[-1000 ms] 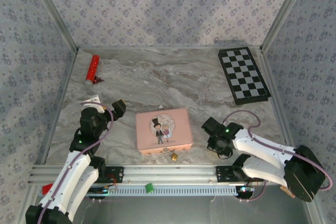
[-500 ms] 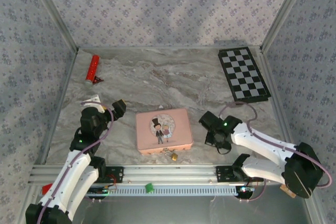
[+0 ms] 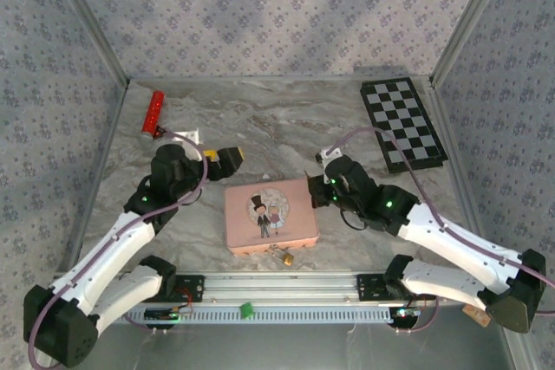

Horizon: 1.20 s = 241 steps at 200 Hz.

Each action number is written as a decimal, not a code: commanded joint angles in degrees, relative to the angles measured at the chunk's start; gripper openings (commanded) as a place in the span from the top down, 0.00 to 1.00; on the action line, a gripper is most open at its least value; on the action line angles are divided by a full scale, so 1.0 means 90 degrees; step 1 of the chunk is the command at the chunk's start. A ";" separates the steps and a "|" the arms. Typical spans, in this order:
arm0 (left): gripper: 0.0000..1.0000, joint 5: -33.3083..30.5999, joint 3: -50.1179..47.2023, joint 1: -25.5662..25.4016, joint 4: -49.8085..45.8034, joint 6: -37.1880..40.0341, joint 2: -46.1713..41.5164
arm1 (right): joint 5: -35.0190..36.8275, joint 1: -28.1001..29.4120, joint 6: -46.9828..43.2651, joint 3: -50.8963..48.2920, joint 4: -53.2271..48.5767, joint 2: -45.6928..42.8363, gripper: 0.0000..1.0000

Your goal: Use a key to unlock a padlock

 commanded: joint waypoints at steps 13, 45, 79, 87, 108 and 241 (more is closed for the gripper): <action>0.03 0.0340 0.0283 -0.0301 0.0458 -0.0154 0.0292 | -0.0947 -0.0162 -0.1664 -0.0510 0.2593 0.0197 1.00; 0.07 0.0562 0.0382 -0.0643 0.0722 -0.0074 0.0474 | -0.1575 -0.0393 -0.1996 -0.0327 0.2721 0.0637 1.00; 0.08 0.0749 0.0432 -0.1024 0.1011 0.0199 0.0765 | -0.1831 -0.0594 -0.1601 -0.0566 0.3340 0.0749 1.00; 0.09 0.0877 0.0491 -0.1040 0.1036 0.0222 0.0863 | -0.1851 -0.0584 -0.1536 -0.0593 0.3432 0.0787 1.00; 0.14 0.1133 0.0555 -0.1092 0.1181 0.0212 0.1050 | -0.1844 -0.0590 -0.1386 -0.0615 0.3542 0.0874 1.00; 0.43 0.1070 0.0685 -0.1319 0.1269 0.0221 0.1463 | -0.1855 -0.0335 -0.1328 -0.0506 0.3658 0.1337 1.00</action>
